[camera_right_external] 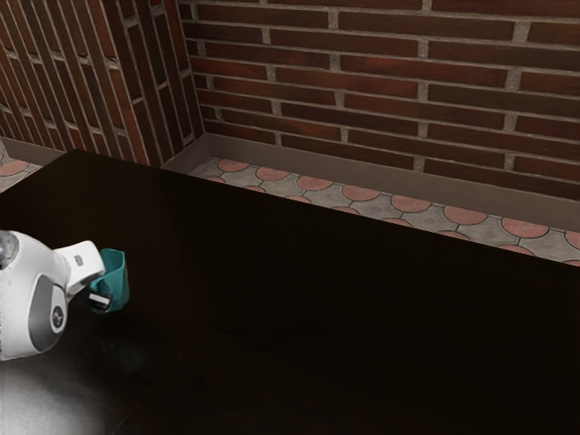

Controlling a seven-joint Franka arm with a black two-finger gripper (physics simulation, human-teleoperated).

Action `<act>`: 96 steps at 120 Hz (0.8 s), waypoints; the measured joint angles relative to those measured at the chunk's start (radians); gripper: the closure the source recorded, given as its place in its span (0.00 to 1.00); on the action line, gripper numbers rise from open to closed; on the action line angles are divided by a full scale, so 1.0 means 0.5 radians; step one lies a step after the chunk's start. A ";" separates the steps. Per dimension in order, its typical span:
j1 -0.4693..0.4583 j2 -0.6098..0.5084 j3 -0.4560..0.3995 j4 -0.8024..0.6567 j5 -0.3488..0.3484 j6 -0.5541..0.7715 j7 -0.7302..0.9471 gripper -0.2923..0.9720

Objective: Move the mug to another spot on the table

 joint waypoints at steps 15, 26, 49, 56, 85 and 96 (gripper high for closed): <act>-0.001 -0.004 -0.138 0.008 -0.046 0.069 0.048 0.83; -0.016 0.006 -0.231 0.039 -0.094 0.101 0.078 0.84; -0.025 0.109 -0.454 0.153 -0.321 0.134 0.130 0.85; -0.034 0.142 -0.528 0.182 -0.396 0.139 0.144 0.85; -0.048 0.245 -0.671 0.228 -0.518 0.150 0.193 0.84; -0.076 0.310 -0.672 0.259 -0.519 0.152 0.217 0.84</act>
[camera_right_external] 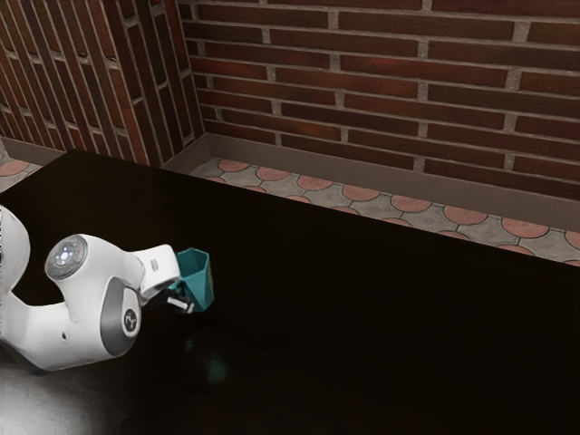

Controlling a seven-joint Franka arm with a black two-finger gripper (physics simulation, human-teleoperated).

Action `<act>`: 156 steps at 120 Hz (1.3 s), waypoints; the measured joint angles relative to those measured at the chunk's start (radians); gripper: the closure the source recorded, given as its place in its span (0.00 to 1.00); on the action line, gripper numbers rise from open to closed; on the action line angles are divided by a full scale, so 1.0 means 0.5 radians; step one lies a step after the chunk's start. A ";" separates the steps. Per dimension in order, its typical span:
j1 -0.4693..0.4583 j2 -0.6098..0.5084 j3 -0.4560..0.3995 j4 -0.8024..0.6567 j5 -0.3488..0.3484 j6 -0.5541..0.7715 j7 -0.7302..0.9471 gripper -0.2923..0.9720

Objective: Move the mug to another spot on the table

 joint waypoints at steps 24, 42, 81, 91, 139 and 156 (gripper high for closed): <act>-0.056 0.097 -0.014 0.028 0.006 0.003 0.058 0.84; -0.038 0.171 -0.006 0.027 0.011 0.007 0.099 0.84; -0.049 0.245 -0.001 0.026 0.013 0.032 0.169 0.85; -0.047 0.264 -0.002 0.026 0.013 0.034 0.179 0.84; -0.043 0.276 0.001 -0.001 0.027 -0.007 0.164 0.34; 0.000 0.177 -0.001 -0.022 0.012 -0.179 0.150 0.29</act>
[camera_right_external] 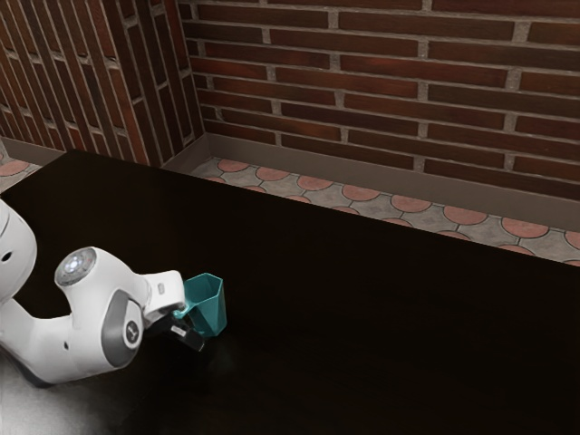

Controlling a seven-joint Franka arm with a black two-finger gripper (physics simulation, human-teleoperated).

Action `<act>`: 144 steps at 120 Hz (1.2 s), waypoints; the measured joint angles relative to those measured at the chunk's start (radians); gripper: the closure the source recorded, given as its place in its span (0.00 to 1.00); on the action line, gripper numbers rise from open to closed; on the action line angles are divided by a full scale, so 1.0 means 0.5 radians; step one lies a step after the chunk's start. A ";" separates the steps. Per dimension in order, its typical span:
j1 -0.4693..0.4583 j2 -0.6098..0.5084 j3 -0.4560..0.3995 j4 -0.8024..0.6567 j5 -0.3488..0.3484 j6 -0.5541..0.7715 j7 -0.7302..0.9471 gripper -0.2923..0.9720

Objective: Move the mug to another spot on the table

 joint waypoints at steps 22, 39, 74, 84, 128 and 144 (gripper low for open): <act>0.074 -0.237 0.005 0.013 0.001 -0.513 -0.021 0.26; 0.064 -0.526 0.019 0.058 0.025 -1.046 -0.035 0.24; 0.131 -1.053 0.124 0.388 0.139 -2.126 -0.082 0.23; 0.147 -1.074 0.184 0.614 0.226 -2.315 -0.111 0.23; -0.794 -0.499 1.104 1.770 0.927 -2.847 -0.401 0.23; -1.464 -0.350 1.711 2.106 1.164 -3.024 -0.563 0.23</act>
